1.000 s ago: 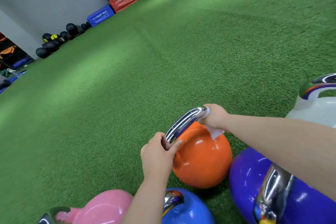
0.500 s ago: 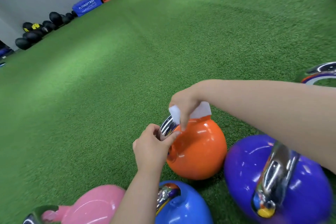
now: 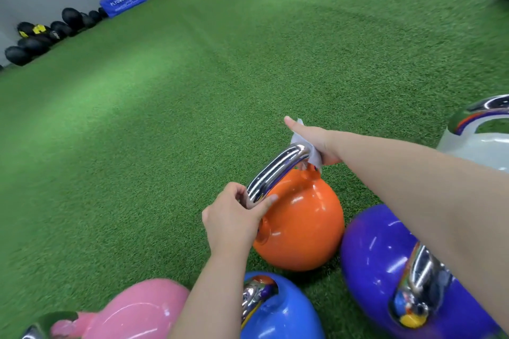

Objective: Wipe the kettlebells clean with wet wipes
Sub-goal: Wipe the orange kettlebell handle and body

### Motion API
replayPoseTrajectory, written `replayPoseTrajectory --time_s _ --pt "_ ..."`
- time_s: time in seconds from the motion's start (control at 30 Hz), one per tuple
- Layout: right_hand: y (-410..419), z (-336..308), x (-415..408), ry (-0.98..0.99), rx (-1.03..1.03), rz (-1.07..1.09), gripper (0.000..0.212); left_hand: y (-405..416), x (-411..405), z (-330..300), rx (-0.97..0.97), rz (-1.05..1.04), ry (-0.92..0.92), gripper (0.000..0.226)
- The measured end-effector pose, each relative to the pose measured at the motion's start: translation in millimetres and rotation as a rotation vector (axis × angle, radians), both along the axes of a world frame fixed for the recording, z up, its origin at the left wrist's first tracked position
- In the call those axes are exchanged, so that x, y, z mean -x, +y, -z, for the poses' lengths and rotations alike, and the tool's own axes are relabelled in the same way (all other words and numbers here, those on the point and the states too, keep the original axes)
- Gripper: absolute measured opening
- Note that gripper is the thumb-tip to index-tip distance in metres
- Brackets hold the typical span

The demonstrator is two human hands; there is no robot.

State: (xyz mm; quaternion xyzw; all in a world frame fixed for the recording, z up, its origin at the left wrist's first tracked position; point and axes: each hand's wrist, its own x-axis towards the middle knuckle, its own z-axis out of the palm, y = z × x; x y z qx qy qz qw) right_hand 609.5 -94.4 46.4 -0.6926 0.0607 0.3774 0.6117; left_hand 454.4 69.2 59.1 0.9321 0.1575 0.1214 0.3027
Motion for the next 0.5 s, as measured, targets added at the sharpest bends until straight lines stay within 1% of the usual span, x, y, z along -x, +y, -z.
replayPoseTrajectory --time_s 0.13,0.23,0.37,0.4,0.43,0.47,0.5 --pt "-3.7 14.6 7.8 0.045 -0.052 0.161 0.072 0.3 -0.4 -0.2 -0.017 0.011 0.003 0.05" --pt "1.4 23.5 14.0 0.155 -0.163 0.383 0.069 -0.6 -0.5 -0.8 -0.029 0.009 -0.009 0.049" --pt "9.3 29.6 23.4 0.222 -0.259 0.704 0.061 0.0 -1.5 -0.4 -0.031 0.006 -0.012 0.05" --pt "11.2 33.6 25.5 0.228 -0.281 0.749 0.066 0.4 -2.1 0.0 -0.031 0.006 -0.012 0.05" --pt "12.8 38.2 27.2 0.213 -0.248 0.753 0.075 1.1 -2.2 0.4 -0.028 0.004 -0.012 0.051" --pt "13.8 41.3 28.8 0.194 -0.192 0.767 0.077 1.5 -2.5 0.6 -0.026 0.003 -0.009 0.051" --pt "12.8 45.2 29.4 0.186 -0.131 0.773 0.074 1.6 -2.6 1.0 -0.026 0.004 -0.007 0.052"
